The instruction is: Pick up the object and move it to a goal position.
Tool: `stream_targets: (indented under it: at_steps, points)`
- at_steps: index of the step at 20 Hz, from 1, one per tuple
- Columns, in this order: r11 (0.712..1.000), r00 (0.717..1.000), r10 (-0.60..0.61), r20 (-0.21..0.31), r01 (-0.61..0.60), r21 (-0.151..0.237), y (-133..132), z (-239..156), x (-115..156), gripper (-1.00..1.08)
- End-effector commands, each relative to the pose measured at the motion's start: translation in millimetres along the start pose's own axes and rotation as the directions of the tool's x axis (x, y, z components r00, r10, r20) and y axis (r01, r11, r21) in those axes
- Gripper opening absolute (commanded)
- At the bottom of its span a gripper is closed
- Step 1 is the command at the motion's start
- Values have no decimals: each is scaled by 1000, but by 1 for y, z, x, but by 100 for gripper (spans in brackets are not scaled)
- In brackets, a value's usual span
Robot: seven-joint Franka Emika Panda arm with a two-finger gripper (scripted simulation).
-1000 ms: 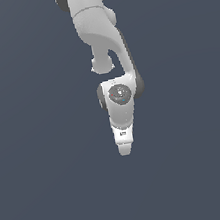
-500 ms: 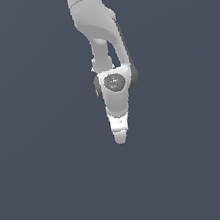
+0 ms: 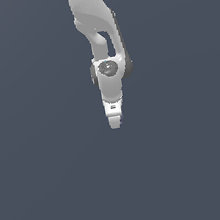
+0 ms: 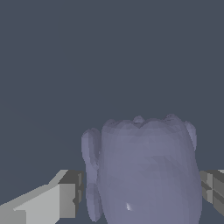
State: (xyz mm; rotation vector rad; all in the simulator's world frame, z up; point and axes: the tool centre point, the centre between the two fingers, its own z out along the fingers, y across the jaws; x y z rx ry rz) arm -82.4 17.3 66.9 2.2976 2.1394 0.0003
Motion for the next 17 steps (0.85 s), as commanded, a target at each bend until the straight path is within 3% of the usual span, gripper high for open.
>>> stream_targets:
  at_steps: [1, 9, 17]
  points:
    - [1000, 1000, 0, 0, 0, 0, -16, -3, -4, -100]
    - [1000, 1000, 0, 0, 0, 1, -50, -9, -12, -100]
    - [1000, 1000, -1, -1, 1, 2, -60, -12, -15, -100]
